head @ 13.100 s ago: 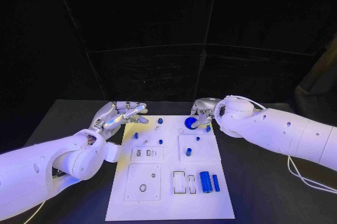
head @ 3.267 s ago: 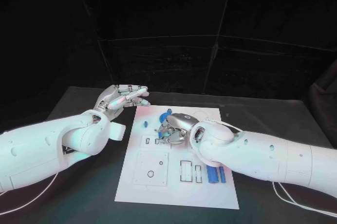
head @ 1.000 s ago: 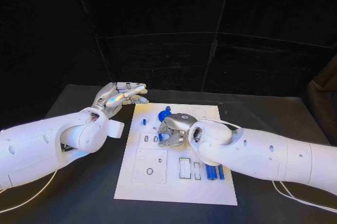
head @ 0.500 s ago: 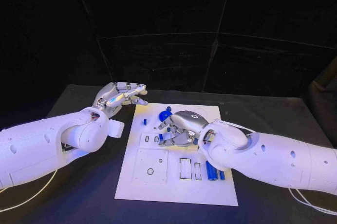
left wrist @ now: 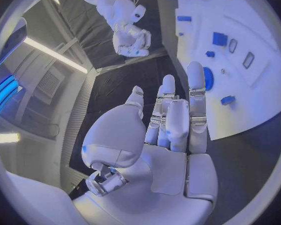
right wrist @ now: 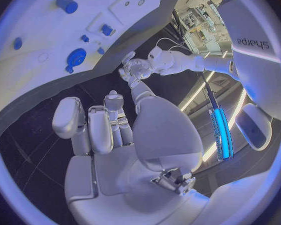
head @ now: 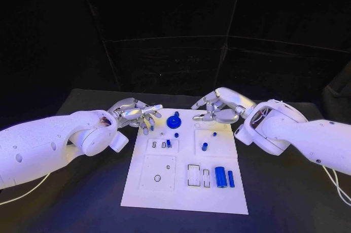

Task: Assemble the parts on the task board

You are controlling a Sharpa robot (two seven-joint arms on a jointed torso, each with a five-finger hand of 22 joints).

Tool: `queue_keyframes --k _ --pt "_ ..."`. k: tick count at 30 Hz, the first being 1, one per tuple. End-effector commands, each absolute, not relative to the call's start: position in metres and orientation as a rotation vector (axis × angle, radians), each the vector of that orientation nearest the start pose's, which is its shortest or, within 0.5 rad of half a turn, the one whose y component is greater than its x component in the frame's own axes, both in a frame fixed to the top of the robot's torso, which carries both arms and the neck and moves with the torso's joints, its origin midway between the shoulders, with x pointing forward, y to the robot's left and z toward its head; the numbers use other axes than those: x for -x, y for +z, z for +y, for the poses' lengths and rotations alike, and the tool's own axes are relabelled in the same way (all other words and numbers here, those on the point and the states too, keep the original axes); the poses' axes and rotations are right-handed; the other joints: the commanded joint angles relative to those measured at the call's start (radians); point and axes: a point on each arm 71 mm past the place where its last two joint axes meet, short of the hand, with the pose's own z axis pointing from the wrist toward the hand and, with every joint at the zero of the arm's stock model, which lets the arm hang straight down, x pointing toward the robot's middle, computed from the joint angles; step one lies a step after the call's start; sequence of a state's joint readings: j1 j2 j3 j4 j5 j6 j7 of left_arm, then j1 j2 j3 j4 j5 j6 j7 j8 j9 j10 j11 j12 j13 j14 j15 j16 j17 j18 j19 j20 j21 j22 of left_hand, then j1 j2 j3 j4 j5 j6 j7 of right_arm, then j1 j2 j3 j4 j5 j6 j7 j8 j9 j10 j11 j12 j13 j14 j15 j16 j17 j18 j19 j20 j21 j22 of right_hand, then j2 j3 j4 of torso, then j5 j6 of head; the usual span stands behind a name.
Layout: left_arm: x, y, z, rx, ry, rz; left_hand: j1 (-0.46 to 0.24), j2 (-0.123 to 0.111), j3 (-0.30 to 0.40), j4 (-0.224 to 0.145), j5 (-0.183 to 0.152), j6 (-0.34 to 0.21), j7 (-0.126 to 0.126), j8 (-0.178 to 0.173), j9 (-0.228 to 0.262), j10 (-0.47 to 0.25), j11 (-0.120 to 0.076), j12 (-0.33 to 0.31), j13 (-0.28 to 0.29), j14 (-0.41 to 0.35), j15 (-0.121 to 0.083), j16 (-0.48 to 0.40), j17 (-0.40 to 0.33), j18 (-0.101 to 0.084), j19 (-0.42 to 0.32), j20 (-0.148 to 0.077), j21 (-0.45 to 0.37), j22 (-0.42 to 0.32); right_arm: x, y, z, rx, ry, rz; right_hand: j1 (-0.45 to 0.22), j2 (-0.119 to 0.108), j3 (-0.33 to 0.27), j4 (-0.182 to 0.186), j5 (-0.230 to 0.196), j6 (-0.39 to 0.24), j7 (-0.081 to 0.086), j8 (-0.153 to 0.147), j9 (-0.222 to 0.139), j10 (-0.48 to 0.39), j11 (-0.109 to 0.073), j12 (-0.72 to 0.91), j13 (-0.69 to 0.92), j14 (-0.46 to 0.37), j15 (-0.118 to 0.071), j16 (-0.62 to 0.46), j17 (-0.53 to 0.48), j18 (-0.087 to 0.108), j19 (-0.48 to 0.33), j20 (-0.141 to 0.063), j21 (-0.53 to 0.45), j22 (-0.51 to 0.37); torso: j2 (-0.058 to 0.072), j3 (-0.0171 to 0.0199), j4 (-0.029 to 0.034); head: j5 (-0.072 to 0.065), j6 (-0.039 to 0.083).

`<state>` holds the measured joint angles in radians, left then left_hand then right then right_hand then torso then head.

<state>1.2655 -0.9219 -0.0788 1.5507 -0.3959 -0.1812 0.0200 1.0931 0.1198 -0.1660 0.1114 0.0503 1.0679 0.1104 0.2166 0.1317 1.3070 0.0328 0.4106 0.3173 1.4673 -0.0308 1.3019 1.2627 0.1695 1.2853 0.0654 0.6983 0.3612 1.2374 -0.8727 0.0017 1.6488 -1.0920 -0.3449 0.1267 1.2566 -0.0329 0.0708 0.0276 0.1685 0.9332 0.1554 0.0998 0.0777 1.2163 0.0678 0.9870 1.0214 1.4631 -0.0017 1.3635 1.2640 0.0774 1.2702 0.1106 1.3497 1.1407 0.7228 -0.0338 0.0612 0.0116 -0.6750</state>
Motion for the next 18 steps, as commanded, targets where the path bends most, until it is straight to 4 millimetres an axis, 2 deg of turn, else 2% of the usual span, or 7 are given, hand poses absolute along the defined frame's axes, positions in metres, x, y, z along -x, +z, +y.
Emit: queue_keyframes --k 1,3,4,6,8,13,18 --pt "-0.481 -0.192 0.23 0.588 -0.839 2.199 -0.007 0.009 -0.033 0.04 0.005 0.008 -0.017 0.056 0.031 -0.027 -0.008 0.125 0.106 0.073 -0.018 0.138 0.163 -0.016 0.03 -0.008 0.148 0.171 -0.474 -0.128 -0.186 -0.183 1.211 1.562 0.011 0.006 -0.008 -0.003 0.015 0.008 -0.002 0.007 0.0 -0.003 -0.001 0.002 0.003 0.038 -0.006 -0.004 0.001 0.016 0.0 -0.005 -0.004 0.001 -0.015 0.0047 -0.0032 0.005 -0.008" --pt "-0.483 -0.19 0.228 0.533 -0.762 2.235 -0.004 0.015 -0.056 0.066 0.011 0.0 -0.024 0.107 0.064 -0.052 -0.021 0.265 0.234 0.083 -0.028 0.189 0.218 -0.029 0.058 -0.016 0.259 0.302 -0.479 -0.126 -0.194 -0.214 1.197 1.551 0.012 0.008 -0.01 -0.003 0.021 0.009 -0.002 0.008 0.0 -0.002 -0.002 0.002 0.003 0.038 -0.006 -0.006 -0.001 0.016 0.0 -0.005 -0.004 0.0 -0.021 0.0064 -0.0047 0.006 -0.008" --pt "-0.485 -0.188 0.226 0.491 -0.717 2.253 0.003 0.008 -0.085 0.09 0.004 -0.024 -0.027 0.157 0.1 -0.082 -0.032 0.414 0.384 0.089 -0.022 0.221 0.254 -0.045 0.088 -0.023 0.368 0.439 -0.482 -0.126 -0.198 -0.228 1.189 1.546 0.013 0.008 -0.012 -0.003 0.024 0.009 -0.002 0.008 0.0 -0.003 -0.002 0.001 0.002 0.038 -0.006 -0.007 -0.003 0.016 0.0 -0.006 -0.005 -0.001 -0.024 0.0075 -0.0059 0.008 -0.009" --pt "-0.487 -0.185 0.222 0.413 -0.646 2.278 0.022 0.018 -0.098 0.104 0.005 -0.058 -0.027 0.202 0.134 -0.11 -0.028 0.494 0.468 0.092 -0.03 0.233 0.268 -0.057 0.112 -0.026 0.44 0.538 -0.486 -0.125 -0.203 -0.246 1.179 1.54 0.013 0.008 -0.012 -0.003 0.025 0.009 -0.002 0.008 -0.001 -0.003 -0.002 0.001 0.002 0.037 -0.006 -0.008 -0.004 0.016 -0.001 -0.006 -0.006 -0.002 -0.027 0.0091 -0.0072 0.009 -0.011" --pt "-0.491 -0.182 0.214 0.324 -0.568 2.294 0.034 0.027 -0.109 0.116 0.0 -0.081 -0.031 0.243 0.164 -0.125 -0.03 0.532 0.508 0.093 -0.034 0.238 0.274 -0.067 0.13 -0.024 0.48 0.594 -0.489 -0.124 -0.207 -0.261 1.169 1.534 0.013 0.008 -0.012 -0.003 0.025 0.009 -0.002 0.008 -0.001 -0.003 -0.002 0.001 0.002 0.037 -0.006 -0.008 -0.004 0.016 -0.001 -0.006 -0.006 -0.002 -0.034 0.0123 -0.0076 0.01 -0.016" --pt "-0.497 -0.183 0.199 0.205 -0.474 2.321 0.048 0.036 -0.121 0.124 -0.002 -0.101 -0.037 0.294 0.203 -0.106 -0.034 0.601 0.582 0.102 -0.037 0.263 0.302 -0.082 0.161 -0.028 0.55 0.697 -0.493 -0.125 -0.209 -0.266 1.148 1.534 0.014 0.01 -0.013 -0.003 0.028 0.009 -0.002 0.009 -0.001 -0.002 -0.002 0.001 0.002 0.037 -0.007 -0.011 -0.008 0.017 -0.002 -0.006 -0.007 -0.005 -0.043 0.0157 -0.0089 0.018 -0.022" --pt "-0.5 -0.184 0.183 0.146 -0.445 2.329 0.051 0.037 -0.134 0.128 -0.002 -0.111 -0.047 0.348 0.245 -0.066 -0.041 0.682 0.67 0.104 -0.044 0.269 0.308 -0.097 0.184 -0.034 0.611 0.789 -0.495 -0.126 -0.21 -0.265 1.131 1.547 0.015 0.013 -0.016 -0.003 0.037 0.009 -0.003 0.01 -0.001 -0.003 -0.003 -0.001 0.0 0.035 -0.007 -0.017 -0.015 0.018 -0.006 -0.007 -0.012 -0.011 -0.046 0.0155 -0.0108 0.019 -0.025"
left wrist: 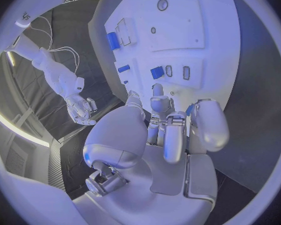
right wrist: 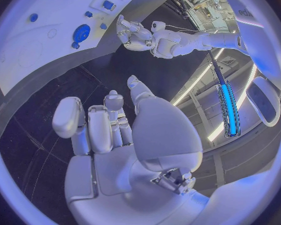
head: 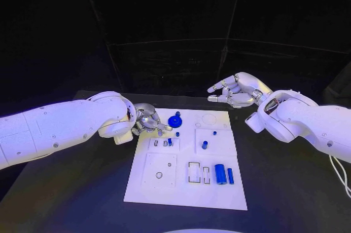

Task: Assemble the parts on the task board

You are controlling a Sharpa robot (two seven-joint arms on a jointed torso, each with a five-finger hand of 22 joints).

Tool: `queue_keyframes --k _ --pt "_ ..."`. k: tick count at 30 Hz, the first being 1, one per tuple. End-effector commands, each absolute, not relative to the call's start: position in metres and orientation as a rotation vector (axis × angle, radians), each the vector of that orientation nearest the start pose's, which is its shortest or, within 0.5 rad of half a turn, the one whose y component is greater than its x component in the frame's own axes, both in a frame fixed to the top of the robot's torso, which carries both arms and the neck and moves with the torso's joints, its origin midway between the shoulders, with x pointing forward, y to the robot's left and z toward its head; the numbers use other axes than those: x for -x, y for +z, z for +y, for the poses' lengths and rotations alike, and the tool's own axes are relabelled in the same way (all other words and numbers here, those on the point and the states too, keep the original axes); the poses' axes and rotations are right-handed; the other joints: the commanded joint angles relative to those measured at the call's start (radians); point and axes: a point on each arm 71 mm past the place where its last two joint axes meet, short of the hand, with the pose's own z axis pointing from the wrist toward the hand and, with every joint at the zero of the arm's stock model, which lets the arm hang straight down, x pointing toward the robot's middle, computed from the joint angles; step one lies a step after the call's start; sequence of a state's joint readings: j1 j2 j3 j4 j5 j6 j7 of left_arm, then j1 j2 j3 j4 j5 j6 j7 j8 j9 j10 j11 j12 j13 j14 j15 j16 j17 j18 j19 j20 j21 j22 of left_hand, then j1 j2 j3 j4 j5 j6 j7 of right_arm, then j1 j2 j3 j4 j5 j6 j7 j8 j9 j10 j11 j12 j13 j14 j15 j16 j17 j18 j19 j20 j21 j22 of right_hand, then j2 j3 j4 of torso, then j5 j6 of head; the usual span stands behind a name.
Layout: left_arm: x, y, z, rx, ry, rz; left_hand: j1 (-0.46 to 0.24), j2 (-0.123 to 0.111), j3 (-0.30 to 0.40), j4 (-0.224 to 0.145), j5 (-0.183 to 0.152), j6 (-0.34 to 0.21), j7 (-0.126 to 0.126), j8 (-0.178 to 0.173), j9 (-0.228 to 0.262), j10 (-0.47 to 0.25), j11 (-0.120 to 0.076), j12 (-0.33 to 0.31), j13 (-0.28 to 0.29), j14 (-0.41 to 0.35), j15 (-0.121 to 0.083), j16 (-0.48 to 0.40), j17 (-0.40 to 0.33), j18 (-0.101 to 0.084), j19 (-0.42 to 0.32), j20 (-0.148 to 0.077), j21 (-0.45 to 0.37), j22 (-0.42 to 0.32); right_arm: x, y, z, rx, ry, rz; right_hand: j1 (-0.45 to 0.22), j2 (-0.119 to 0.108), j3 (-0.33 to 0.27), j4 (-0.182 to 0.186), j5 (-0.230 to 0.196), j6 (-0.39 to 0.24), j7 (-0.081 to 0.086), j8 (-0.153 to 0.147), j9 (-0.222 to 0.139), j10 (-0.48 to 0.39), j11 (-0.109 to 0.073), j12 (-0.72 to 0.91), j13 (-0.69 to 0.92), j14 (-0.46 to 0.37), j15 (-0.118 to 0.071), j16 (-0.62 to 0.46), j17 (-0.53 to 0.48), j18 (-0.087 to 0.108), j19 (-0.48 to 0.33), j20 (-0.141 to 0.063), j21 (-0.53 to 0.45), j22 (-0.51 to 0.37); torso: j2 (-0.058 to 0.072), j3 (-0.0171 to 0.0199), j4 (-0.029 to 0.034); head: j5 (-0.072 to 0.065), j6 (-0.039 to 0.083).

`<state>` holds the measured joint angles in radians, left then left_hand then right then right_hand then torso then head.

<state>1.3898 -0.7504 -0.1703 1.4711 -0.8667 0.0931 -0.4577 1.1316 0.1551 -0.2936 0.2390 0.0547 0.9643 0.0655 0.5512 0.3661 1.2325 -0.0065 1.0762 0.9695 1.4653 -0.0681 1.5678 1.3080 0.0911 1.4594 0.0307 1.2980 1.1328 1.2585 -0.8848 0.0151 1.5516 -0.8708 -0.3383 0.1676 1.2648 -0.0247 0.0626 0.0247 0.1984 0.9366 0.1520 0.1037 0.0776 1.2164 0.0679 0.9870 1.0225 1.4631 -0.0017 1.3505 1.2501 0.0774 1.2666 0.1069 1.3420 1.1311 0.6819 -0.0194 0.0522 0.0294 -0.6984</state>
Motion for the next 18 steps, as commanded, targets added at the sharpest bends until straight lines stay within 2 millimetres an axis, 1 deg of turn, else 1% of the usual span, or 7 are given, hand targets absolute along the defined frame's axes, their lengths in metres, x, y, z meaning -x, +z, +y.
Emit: queue_keyframes --k 1,4,6,8,9,13,18 --pt "-0.501 -0.185 0.181 0.141 -0.444 2.329 0.012 0.001 -0.009 0.002 -0.007 -0.012 -0.003 0.024 0.02 0.013 -0.003 0.027 0.03 0.105 -0.008 0.003 0.263 -0.02 0.012 0.0 0.019 0.029 -0.495 -0.126 -0.21 -0.265 1.127 1.55 0.007 0.005 -0.009 0.0 0.008 0.005 0.001 0.006 -0.001 -0.003 -0.003 -0.001 -0.002 0.035 -0.007 -0.006 -0.004 0.018 -0.004 -0.003 -0.005 -0.004 -0.005 0.0011 -0.0015 0.001 -0.002" --pt "-0.503 -0.186 0.173 0.125 -0.437 2.329 0.007 0.002 -0.018 0.007 -0.006 -0.019 -0.008 0.051 0.044 0.026 -0.007 0.055 0.06 0.105 -0.01 0.003 0.263 -0.026 0.02 -0.004 0.045 0.068 -0.496 -0.127 -0.211 -0.265 1.116 1.561 0.007 0.005 -0.01 0.001 0.01 0.005 0.001 0.006 -0.001 -0.004 -0.003 -0.003 -0.004 0.034 -0.007 -0.009 -0.007 0.019 -0.006 -0.003 -0.007 -0.008 -0.005 0.002 0.0003 0.003 -0.002" --pt "-0.505 -0.188 0.169 0.117 -0.428 2.332 0.007 0.004 -0.02 0.008 -0.007 -0.025 -0.01 0.064 0.057 0.033 -0.008 0.068 0.076 0.105 -0.012 0.003 0.263 -0.03 0.026 -0.005 0.063 0.096 -0.496 -0.128 -0.21 -0.263 1.112 1.566 0.007 0.005 -0.011 0.001 0.011 0.004 0.001 0.006 -0.002 -0.005 -0.003 -0.005 -0.005 0.033 -0.007 -0.011 -0.01 0.02 -0.008 -0.003 -0.009 -0.011 -0.005 0.003 -0.0002 0.004 -0.003" --pt "-0.507 -0.19 0.164 0.108 -0.421 2.335 0.004 0.007 -0.023 0.01 -0.007 -0.03 -0.011 0.074 0.068 0.037 -0.01 0.076 0.085 0.105 -0.013 0.003 0.263 -0.032 0.029 -0.006 0.072 0.109 -0.497 -0.128 -0.21 -0.262 1.107 1.571 0.007 0.005 -0.012 0.001 0.012 0.004 0.001 0.006 -0.002 -0.005 -0.003 -0.006 -0.006 0.033 -0.007 -0.012 -0.011 0.02 -0.009 -0.003 -0.01 -0.012 -0.004 0.0029 -0.0017 0.007 -0.003" --pt "-0.507 -0.191 0.162 0.104 -0.419 2.337 0.003 0.007 -0.023 0.011 -0.006 -0.031 -0.011 0.077 0.07 0.038 -0.01 0.078 0.087 0.105 -0.013 0.003 0.263 -0.033 0.029 -0.006 0.074 0.111 -0.497 -0.128 -0.21 -0.262 1.105 1.573 0.007 0.005 -0.013 0.001 0.014 0.003 0.001 0.006 -0.002 -0.006 -0.003 -0.007 -0.008 0.033 -0.007 -0.014 -0.013 0.02 -0.01 -0.003 -0.011 -0.014 -0.002 0.0019 -0.0021 0.008 -0.001" --pt "-0.509 -0.192 0.155 0.095 -0.417 2.337 -0.003 0.007 -0.029 0.015 -0.006 -0.037 -0.012 0.087 0.081 0.039 -0.011 0.082 0.092 0.105 -0.013 0.003 0.263 -0.034 0.03 -0.007 0.08 0.121 -0.498 -0.129 -0.209 -0.258 1.097 1.581 0.008 0.005 -0.014 0.001 0.016 0.002 0.001 0.006 -0.002 -0.007 -0.003 -0.008 -0.009 0.032 -0.007 -0.014 -0.014 0.02 -0.011 -0.003 -0.012 -0.016 -0.001 0.0002 -0.0018 0.009 -0.002" --pt "-0.512 -0.193 0.148 0.086 -0.413 2.338 -0.007 0.006 -0.033 0.017 -0.006 -0.041 -0.013 0.094 0.089 0.038 -0.011 0.084 0.095 0.105 -0.014 0.003 0.263 -0.036 0.032 -0.007 0.086 0.131 -0.499 -0.13 -0.208 -0.249 1.087 1.585 0.008 0.006 -0.015 0.001 0.019 0.002 0.001 0.006 -0.002 -0.009 -0.003 -0.012 -0.012 0.033 -0.007 -0.013 -0.01 0.02 -0.01 -0.004 -0.012 -0.014 0.001 0.0017 -0.0027 0.012 -0.007"
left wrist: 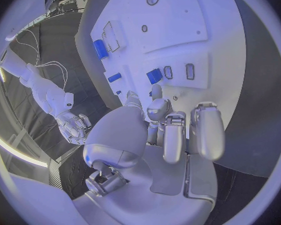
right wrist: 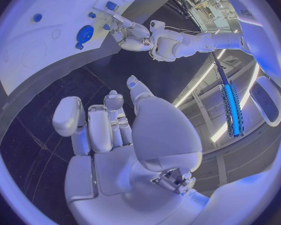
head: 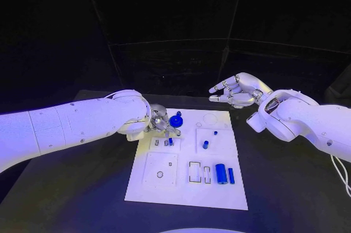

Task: Assemble the parts on the task board

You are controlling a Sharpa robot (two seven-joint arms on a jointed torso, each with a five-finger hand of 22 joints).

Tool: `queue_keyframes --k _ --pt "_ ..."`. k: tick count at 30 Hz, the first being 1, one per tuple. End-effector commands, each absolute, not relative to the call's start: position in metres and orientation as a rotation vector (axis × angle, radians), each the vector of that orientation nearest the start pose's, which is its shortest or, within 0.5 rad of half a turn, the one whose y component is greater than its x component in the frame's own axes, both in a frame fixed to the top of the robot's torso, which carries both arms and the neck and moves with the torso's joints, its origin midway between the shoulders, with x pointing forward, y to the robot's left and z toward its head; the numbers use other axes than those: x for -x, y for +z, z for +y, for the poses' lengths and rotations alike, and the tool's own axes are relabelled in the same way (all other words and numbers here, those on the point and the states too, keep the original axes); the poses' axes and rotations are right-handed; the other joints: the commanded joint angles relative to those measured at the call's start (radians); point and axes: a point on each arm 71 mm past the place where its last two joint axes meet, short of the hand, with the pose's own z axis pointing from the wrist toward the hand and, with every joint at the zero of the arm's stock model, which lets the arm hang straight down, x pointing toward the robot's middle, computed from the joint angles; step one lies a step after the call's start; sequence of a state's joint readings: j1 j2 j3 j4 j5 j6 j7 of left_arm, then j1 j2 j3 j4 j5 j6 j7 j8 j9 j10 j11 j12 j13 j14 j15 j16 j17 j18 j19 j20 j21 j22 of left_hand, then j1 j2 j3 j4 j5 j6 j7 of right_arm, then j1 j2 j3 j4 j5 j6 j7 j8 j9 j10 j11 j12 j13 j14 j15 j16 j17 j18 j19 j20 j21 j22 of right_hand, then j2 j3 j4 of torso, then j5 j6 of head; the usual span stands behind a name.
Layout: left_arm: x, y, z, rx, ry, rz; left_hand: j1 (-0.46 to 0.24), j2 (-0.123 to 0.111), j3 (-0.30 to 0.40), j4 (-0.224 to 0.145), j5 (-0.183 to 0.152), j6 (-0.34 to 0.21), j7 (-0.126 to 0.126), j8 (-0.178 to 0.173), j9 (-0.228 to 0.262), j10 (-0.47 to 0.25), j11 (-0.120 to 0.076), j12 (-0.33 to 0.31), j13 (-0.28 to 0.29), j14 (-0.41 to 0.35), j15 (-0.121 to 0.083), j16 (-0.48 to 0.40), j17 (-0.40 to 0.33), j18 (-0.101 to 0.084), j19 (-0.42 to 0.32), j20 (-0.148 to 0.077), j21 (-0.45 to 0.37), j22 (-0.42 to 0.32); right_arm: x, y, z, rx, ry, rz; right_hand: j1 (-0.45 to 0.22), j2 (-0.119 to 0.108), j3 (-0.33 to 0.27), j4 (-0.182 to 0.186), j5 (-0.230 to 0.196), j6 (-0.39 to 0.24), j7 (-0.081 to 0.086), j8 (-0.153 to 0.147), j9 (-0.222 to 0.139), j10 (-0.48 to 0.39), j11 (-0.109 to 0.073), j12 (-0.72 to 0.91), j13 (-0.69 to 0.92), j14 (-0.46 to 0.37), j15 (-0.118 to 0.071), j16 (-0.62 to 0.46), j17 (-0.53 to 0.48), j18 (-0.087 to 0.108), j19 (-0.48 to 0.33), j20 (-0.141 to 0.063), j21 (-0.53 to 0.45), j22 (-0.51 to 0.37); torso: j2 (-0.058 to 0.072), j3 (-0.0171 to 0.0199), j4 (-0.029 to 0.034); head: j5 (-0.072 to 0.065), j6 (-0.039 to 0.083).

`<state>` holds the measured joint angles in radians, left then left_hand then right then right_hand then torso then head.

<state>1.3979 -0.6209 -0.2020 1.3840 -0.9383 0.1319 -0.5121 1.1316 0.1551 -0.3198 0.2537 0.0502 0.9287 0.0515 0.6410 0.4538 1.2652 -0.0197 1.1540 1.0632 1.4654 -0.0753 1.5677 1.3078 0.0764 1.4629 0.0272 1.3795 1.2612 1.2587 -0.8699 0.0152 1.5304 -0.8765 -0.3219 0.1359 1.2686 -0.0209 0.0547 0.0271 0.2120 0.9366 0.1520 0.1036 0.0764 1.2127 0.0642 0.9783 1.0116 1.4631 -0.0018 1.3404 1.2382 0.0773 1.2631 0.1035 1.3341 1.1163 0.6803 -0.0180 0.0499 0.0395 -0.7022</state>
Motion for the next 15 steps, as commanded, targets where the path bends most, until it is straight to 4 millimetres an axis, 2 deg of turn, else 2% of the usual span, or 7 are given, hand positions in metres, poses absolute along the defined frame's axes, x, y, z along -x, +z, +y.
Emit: queue_keyframes --k 1,4,15 --pt "-0.5123 -0.1936 0.1478 0.083 -0.411 2.341 -0.007 0.006 -0.007 0.002 -0.002 -0.006 0.001 0.006 0.003 0.006 0.002 0.006 0.001 0.105 -0.006 0.003 0.263 -0.021 0.029 -0.003 0.007 0.005 -0.4991 -0.1297 -0.2077 -0.248 1.086 1.586 0.004 0.002 -0.008 -0.001 0.007 0.002 0.001 0.006 -0.001 -0.007 0.001 -0.007 -0.005 0.033 -0.007 -0.003 0.001 0.02 -0.006 0.0 -0.004 0.001 0.002 0.0004 -0.0005 0.002 -0.004" --pt "-0.5131 -0.1954 0.1474 0.076 -0.401 2.352 -0.007 0.006 -0.008 0.002 -0.002 -0.007 0.001 0.008 0.006 0.006 0.002 0.007 0.002 0.105 -0.006 0.003 0.263 -0.022 0.029 -0.003 0.009 0.008 -0.4994 -0.1299 -0.2078 -0.247 1.082 1.587 0.004 0.002 -0.008 -0.001 0.007 0.002 0.001 0.006 -0.001 -0.007 0.001 -0.007 -0.005 0.033 -0.007 -0.003 0.001 0.02 -0.006 0.0 -0.004 0.001 0.001 -0.0007 -0.0001 0.001 -0.009" --pt "-0.5151 -0.1988 0.1487 0.057 -0.377 2.384 -0.009 0.006 -0.01 0.002 -0.002 -0.009 0.0 0.017 0.015 0.008 0.001 0.012 0.008 0.105 -0.007 0.003 0.263 -0.023 0.03 -0.003 0.014 0.016 -0.501 -0.1307 -0.2082 -0.249 1.074 1.59 0.005 0.003 -0.01 -0.001 0.012 0.002 0.001 0.007 -0.002 -0.007 0.001 -0.007 -0.005 0.033 -0.008 -0.006 -0.002 0.021 -0.007 0.0 -0.005 -0.001 0.0 -0.0011 0.0006 0.003 -0.019"
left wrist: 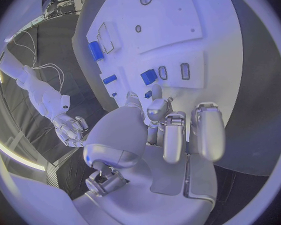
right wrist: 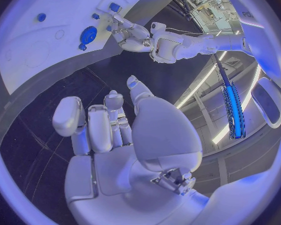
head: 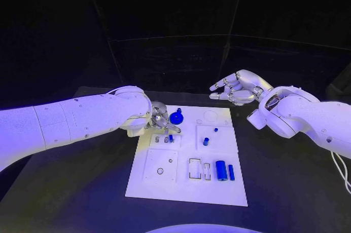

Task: Assemble the parts on the task board

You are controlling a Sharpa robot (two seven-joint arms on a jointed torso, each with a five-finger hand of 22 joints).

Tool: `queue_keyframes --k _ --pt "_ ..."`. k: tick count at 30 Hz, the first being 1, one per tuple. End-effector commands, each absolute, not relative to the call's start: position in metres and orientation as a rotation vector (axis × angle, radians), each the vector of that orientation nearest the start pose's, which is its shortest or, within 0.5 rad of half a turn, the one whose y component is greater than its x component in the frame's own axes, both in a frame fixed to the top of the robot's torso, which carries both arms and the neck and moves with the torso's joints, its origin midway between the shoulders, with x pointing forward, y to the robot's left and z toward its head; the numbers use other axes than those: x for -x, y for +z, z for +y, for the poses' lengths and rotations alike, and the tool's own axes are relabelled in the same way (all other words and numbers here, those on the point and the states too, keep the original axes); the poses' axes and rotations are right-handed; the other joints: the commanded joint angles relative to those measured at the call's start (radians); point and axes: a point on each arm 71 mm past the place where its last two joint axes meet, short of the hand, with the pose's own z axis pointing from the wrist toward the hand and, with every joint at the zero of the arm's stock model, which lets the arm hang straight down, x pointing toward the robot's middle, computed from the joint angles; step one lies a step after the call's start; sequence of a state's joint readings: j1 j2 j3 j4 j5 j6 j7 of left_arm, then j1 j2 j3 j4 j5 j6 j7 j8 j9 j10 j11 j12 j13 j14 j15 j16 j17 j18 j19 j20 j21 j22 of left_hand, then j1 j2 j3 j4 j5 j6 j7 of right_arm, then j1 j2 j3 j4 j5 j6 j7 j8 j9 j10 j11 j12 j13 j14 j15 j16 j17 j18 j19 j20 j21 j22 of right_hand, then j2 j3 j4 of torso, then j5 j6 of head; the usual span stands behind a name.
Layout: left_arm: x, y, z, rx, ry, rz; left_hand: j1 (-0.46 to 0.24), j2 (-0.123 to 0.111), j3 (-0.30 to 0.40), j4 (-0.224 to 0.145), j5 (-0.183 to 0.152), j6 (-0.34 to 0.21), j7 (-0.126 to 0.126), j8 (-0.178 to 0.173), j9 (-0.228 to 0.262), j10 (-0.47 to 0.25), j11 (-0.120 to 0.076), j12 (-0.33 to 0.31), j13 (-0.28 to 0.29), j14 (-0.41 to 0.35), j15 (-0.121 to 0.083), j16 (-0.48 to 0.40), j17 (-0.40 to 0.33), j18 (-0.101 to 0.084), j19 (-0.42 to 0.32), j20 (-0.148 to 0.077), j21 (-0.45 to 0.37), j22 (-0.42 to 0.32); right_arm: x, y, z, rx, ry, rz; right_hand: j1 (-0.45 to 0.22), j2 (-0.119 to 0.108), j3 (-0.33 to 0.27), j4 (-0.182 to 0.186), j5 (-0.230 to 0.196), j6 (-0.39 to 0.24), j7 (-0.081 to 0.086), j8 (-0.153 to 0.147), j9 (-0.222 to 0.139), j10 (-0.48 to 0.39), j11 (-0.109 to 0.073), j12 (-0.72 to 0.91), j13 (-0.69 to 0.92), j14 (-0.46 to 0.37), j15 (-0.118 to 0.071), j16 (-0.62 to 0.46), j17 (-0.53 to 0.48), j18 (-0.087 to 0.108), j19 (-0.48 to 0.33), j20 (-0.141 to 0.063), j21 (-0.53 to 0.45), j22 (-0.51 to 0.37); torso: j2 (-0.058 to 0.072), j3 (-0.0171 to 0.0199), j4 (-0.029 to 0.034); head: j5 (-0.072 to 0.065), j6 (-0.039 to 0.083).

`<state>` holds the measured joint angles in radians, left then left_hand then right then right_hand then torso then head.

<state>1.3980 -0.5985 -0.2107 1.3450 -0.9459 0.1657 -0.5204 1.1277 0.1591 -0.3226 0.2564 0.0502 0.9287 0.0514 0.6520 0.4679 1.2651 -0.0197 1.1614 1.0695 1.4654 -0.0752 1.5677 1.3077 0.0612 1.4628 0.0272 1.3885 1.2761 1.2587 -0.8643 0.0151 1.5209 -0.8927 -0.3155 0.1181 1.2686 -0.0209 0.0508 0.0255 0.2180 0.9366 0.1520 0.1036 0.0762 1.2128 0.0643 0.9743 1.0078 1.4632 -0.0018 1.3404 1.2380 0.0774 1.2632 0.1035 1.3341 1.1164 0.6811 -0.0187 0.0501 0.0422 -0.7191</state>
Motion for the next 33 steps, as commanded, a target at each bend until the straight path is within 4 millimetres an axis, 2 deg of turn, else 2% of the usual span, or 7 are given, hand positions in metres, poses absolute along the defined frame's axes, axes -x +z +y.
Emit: queue_keyframes --k 1,10,23,33 --pt "-0.515 -0.199 0.149 0.055 -0.375 2.386 -0.005 0.002 -0.008 -0.001 -0.002 -0.009 0.0 0.006 0.001 0.008 0.001 0.004 0.002 0.105 -0.007 0.003 0.263 -0.008 0.03 -0.003 0.005 0.002 -0.501 -0.131 -0.208 -0.249 1.073 1.59 0.005 0.003 -0.006 0.001 0.006 0.002 0.001 0.007 -0.001 -0.007 0.001 -0.003 -0.001 0.033 -0.008 -0.006 -0.002 0.02 -0.007 0.0 -0.005 -0.001 0.0 -0.0005 0.0003 0.0 -0.003" --pt "-0.518 -0.205 0.148 0.047 -0.348 2.405 -0.006 0.003 -0.008 -0.001 -0.002 -0.011 -0.001 0.011 0.007 0.008 0.0 0.004 0.001 0.105 -0.007 0.003 0.263 -0.008 0.03 -0.004 0.007 0.004 -0.502 -0.131 -0.208 -0.248 1.07 1.596 0.005 0.003 -0.007 0.001 0.008 0.002 0.001 0.007 -0.002 -0.008 0.001 -0.004 -0.002 0.032 -0.008 -0.007 -0.004 0.021 -0.008 0.0 -0.007 -0.004 0.001 -0.001 -0.0005 0.001 -0.01" --pt "-0.516 -0.21 0.145 0.029 -0.341 2.425 -0.005 0.004 -0.008 -0.002 -0.002 -0.011 -0.001 0.013 0.009 0.008 0.0 0.004 0.002 0.105 -0.007 0.003 0.263 -0.008 0.03 -0.004 0.007 0.004 -0.503 -0.133 -0.207 -0.236 1.06 1.606 0.005 0.004 -0.008 0.001 0.01 0.002 0.001 0.007 -0.002 -0.007 0.001 -0.003 -0.001 0.033 -0.008 -0.007 -0.003 0.021 -0.008 0.0 -0.007 -0.004 -0.001 0.0005 0.0009 0.0 -0.02" --pt "-0.514 -0.211 0.141 0.016 -0.348 2.431 -0.002 0.005 -0.007 -0.005 -0.002 -0.014 -0.002 0.018 0.015 0.008 0.0 0.004 0.002 0.105 -0.008 0.003 0.263 -0.008 0.029 -0.004 0.007 0.004 -0.504 -0.133 -0.206 -0.235 1.059 1.61 0.005 0.004 -0.008 0.001 0.01 0.002 0.001 0.007 -0.002 -0.007 0.001 -0.003 -0.001 0.033 -0.008 -0.007 -0.003 0.021 -0.008 0.0 -0.007 -0.004 -0.002 0.0008 0.0008 0.0 -0.022"
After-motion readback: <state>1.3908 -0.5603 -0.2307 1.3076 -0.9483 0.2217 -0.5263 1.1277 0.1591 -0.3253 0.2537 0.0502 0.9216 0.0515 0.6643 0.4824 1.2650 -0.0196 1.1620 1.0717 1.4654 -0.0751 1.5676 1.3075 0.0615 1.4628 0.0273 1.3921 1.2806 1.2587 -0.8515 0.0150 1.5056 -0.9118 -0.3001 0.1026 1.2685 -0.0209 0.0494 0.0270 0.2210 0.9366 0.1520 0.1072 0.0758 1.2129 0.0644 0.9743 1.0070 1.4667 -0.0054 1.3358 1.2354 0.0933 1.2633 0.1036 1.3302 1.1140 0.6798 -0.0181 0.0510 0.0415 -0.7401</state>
